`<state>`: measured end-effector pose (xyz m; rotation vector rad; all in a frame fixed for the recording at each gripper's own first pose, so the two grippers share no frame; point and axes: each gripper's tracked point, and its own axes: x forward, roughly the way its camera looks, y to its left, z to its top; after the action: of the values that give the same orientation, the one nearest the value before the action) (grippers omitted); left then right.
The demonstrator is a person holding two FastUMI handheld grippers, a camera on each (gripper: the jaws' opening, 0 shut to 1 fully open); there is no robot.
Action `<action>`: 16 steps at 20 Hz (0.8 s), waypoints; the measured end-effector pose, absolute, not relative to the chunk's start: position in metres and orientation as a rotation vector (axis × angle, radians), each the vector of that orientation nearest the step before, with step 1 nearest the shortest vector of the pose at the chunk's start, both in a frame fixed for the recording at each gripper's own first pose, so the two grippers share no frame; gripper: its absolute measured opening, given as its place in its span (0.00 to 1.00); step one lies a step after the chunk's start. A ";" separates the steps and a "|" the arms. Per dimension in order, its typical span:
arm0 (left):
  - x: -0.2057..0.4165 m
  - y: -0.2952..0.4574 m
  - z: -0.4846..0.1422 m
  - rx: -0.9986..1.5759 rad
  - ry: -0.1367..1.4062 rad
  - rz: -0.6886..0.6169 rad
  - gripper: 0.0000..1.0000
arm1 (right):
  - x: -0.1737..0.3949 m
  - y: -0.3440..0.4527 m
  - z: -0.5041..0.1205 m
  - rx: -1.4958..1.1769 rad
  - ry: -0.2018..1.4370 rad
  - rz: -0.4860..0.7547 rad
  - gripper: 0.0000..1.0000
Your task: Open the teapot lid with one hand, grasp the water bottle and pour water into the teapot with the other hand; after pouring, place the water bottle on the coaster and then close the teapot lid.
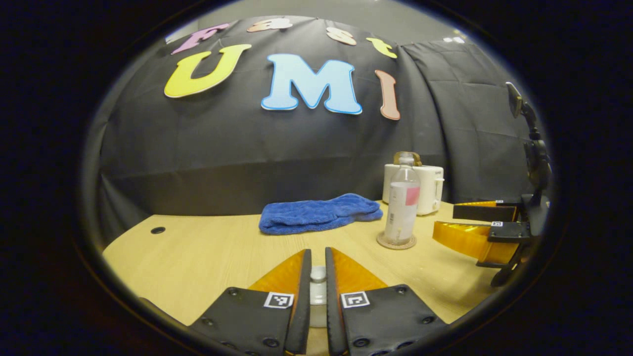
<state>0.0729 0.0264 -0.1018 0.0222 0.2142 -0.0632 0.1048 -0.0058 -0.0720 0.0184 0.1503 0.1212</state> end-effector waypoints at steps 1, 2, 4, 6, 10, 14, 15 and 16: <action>0.072 0.026 -0.100 0.021 0.212 -0.060 0.22 | 0.105 -0.006 -0.073 0.013 0.152 0.116 0.96; 0.069 0.027 -0.098 0.020 0.207 -0.055 0.22 | 0.104 -0.006 -0.073 0.008 0.152 0.113 0.97; 0.064 0.026 -0.091 0.025 0.187 -0.047 0.31 | 0.102 -0.002 -0.072 0.001 0.146 0.113 0.97; 0.058 0.024 -0.083 0.030 0.165 -0.048 0.38 | 0.096 0.004 -0.069 -0.005 0.134 0.122 0.97; 0.044 0.025 -0.075 0.025 0.144 -0.026 0.46 | 0.078 0.009 -0.068 0.002 0.117 0.125 0.96; 0.020 0.026 -0.064 -0.004 0.134 -0.004 0.53 | 0.056 0.008 -0.055 0.001 0.100 0.124 0.97; 0.014 0.027 -0.061 -0.011 0.125 0.003 0.55 | 0.048 0.007 -0.049 -0.008 0.088 0.120 0.96; 0.007 0.028 -0.059 -0.013 0.118 0.014 0.56 | 0.042 0.004 -0.044 -0.019 0.080 0.113 0.96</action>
<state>0.0066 0.0277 -0.0586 -0.0133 0.1182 0.0135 0.0418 0.0041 -0.0441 -0.0193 0.0798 0.1130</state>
